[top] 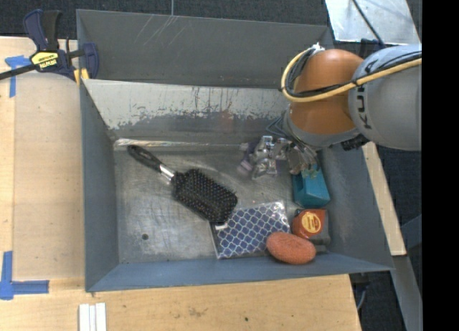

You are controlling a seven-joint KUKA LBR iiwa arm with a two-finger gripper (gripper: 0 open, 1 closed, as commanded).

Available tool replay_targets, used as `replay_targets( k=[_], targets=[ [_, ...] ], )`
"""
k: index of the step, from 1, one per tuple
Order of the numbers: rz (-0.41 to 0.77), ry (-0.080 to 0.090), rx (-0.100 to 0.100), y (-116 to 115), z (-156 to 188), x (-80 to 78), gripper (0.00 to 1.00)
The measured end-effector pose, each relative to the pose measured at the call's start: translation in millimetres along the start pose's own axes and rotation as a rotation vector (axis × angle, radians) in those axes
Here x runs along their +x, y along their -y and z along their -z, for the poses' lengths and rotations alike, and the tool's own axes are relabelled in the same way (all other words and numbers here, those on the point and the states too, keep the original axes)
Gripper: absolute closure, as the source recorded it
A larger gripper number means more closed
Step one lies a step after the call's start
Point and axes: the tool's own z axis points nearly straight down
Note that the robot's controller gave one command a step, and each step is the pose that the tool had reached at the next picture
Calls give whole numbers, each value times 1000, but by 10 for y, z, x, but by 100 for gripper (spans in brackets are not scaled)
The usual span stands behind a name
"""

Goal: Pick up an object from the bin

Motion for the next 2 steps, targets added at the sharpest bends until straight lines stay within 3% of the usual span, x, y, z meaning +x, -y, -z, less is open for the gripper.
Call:
replay_targets(
  k=[1,2],
  targets=[
    [11,-30,2,50,383,-86,100],
    [-3,-29,2,-17,730,-45,0]
  ],
)
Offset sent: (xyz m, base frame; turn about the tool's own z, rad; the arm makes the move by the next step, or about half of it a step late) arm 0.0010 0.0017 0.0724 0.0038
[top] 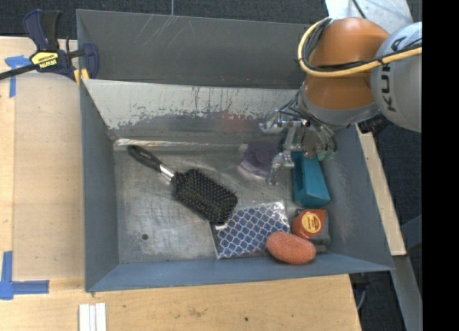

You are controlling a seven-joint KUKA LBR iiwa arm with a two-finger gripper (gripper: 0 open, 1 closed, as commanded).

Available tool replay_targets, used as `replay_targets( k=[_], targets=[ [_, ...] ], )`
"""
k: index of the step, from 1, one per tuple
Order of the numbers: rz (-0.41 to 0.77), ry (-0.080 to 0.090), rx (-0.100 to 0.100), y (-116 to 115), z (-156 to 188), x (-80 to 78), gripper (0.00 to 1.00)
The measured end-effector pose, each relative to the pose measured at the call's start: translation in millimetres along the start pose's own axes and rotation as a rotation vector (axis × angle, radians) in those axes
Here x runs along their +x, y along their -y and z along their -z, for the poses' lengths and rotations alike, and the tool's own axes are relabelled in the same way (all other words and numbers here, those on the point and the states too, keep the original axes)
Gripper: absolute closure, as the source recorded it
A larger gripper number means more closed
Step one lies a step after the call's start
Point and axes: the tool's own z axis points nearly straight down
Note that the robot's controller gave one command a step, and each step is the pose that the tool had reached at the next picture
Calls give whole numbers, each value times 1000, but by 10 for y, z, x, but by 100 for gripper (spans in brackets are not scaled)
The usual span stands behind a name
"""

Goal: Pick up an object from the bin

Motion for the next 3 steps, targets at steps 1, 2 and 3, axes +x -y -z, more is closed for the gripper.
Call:
replay_targets(
  k=[1,2,3],
  targets=[
    [0,0,0,0,0,0,0],
    [39,-2,0,5,83,21,0],
    [-5,21,-7,70,-778,-187,100]
  ],
)
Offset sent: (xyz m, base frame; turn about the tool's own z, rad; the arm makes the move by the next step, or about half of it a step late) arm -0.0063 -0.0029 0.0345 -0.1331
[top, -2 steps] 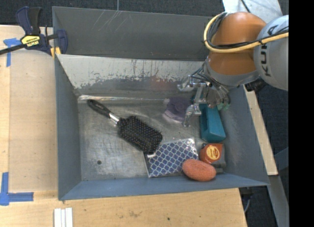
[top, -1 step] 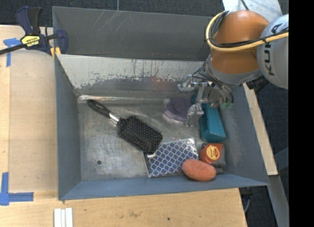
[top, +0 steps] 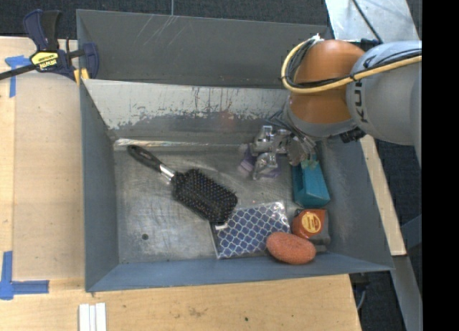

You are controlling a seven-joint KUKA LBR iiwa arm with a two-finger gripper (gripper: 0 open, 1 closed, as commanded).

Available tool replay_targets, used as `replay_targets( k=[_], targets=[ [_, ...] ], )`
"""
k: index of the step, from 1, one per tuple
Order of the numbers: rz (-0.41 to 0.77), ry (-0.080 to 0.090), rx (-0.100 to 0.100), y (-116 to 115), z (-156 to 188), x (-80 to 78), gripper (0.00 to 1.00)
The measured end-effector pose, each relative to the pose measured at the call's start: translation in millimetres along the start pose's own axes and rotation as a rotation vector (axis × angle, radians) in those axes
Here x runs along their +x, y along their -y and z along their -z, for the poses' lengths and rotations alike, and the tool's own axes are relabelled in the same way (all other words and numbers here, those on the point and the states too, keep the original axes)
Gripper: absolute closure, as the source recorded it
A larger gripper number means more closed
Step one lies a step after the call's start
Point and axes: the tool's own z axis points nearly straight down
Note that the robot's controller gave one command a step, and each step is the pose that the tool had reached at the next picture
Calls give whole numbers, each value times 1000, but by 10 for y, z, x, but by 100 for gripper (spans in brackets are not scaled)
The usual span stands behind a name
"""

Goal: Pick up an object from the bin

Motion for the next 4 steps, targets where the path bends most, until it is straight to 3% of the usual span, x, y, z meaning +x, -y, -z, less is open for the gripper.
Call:
replay_targets(
  k=[1,2,3,4],
  targets=[
    [0,0,0,0,0,0,100],
    [36,-26,5,-21,350,-8,100],
    [39,-20,7,109,598,-3,0],
    [39,-20,7,109,597,-3,0]
  ],
)
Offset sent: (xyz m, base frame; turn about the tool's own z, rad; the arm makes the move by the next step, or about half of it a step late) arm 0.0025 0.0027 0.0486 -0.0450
